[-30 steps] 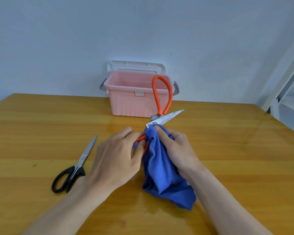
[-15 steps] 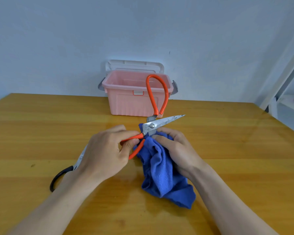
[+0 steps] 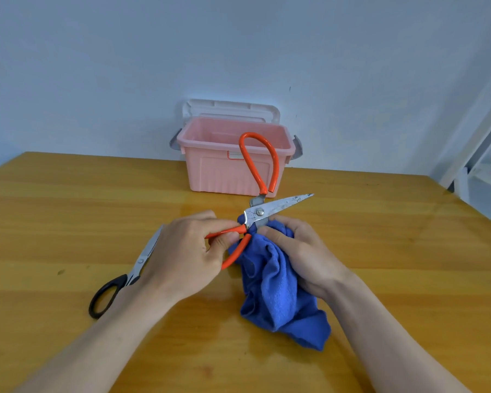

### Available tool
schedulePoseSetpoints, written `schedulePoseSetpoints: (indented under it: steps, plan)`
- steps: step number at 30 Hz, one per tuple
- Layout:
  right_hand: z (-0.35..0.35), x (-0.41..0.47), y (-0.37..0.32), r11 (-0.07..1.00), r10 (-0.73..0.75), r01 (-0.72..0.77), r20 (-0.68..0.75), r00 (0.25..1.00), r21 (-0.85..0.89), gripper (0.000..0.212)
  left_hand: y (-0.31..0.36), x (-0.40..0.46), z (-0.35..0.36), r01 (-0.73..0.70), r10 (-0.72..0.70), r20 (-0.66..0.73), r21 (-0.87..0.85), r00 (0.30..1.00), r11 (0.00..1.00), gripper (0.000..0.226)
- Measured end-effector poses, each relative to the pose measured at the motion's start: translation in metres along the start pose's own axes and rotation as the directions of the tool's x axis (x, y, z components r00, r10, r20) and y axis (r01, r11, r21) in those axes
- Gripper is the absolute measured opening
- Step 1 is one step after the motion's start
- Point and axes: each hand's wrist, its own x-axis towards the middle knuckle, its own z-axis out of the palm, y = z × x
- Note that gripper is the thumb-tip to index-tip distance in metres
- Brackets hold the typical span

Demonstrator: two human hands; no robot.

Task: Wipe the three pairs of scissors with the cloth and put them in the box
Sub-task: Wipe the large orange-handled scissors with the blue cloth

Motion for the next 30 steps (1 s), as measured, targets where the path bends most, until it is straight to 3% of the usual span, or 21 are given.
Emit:
schedulePoseSetpoints:
  steps: [3,6,9,11,18,22,26,30]
  plan:
    - [-0.003,0.000,0.000,0.996,0.049,-0.052,0.042,0.998,0.078,0.021,0.000,-0.001,0.002,0.005,-0.005,0.011,0.041,1.000,0.999,0.016]
    - [-0.004,0.000,0.000,0.979,0.111,-0.123,0.082,0.990,0.165,0.043,0.002,-0.002,0.002,-0.001,0.000,0.018,0.069,1.000,0.998,0.016]
    - [-0.009,-0.001,-0.002,0.955,0.134,-0.164,0.137,0.982,0.247,0.023,0.004,-0.002,0.001,-0.002,0.001,0.013,0.079,1.000,0.997,0.022]
    - [-0.010,-0.001,-0.003,0.970,0.122,-0.154,0.174,0.977,0.186,0.021,0.004,-0.002,0.002,0.000,0.000,-0.001,0.086,1.000,0.996,0.023]
    - [-0.004,-0.002,0.003,0.999,0.030,-0.030,0.000,1.000,-0.044,0.013,0.007,-0.004,0.003,-0.035,0.035,0.002,0.101,0.999,0.994,0.030]
    - [0.008,-0.002,0.003,0.995,-0.065,0.055,-0.134,0.989,-0.080,0.025,0.010,-0.003,0.002,-0.043,0.044,-0.007,0.089,0.999,0.995,0.034]
    - [0.014,-0.004,-0.001,0.992,-0.099,0.085,-0.159,0.982,-0.093,0.032,0.010,-0.002,0.000,-0.049,0.051,-0.035,0.077,0.998,0.996,0.029]
    - [0.014,-0.003,-0.004,0.999,-0.032,0.033,-0.114,0.993,0.008,0.030,0.008,-0.002,0.000,0.002,0.001,-0.057,0.063,0.998,0.998,0.027]
